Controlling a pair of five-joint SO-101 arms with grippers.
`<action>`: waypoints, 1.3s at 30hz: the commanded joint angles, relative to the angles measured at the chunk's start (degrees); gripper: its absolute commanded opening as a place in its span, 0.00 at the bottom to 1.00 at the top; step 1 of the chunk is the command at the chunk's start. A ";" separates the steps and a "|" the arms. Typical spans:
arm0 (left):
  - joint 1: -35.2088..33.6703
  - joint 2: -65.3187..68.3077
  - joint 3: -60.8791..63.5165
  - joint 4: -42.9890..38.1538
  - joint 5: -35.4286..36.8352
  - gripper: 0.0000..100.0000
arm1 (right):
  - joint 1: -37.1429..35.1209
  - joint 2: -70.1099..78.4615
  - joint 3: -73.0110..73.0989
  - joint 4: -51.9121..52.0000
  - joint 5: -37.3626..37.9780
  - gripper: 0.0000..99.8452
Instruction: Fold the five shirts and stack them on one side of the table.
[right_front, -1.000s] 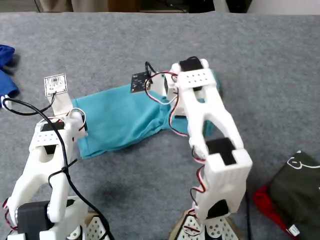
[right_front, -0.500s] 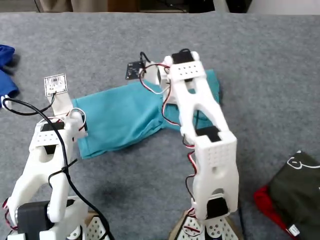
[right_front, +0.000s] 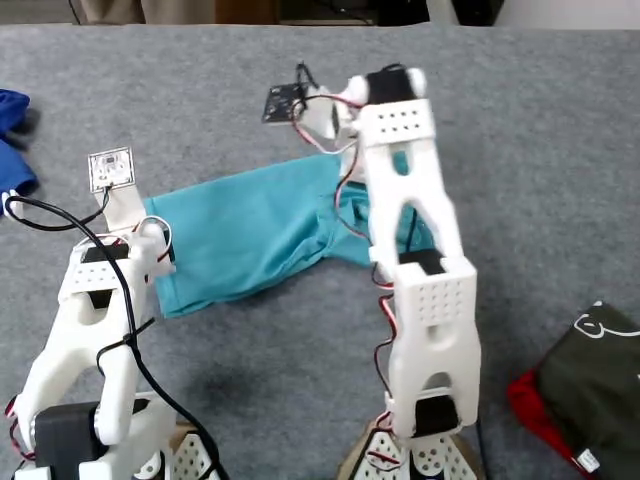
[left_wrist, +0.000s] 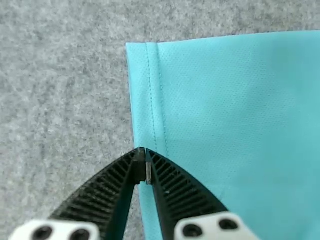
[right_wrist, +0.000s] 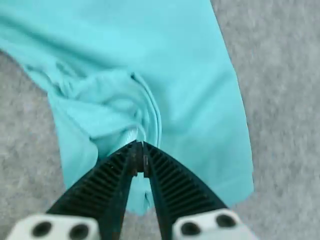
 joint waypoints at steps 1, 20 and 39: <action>0.53 -1.98 0.00 -0.88 -0.44 0.02 | 3.21 -0.22 -1.45 1.58 -0.18 0.00; 0.53 -1.98 -0.09 -0.88 -0.44 0.02 | 1.98 -4.79 21.58 -5.54 -0.09 0.00; 0.53 -1.98 -0.09 -0.88 -0.44 0.02 | -6.02 -4.70 13.58 -12.48 -1.49 0.00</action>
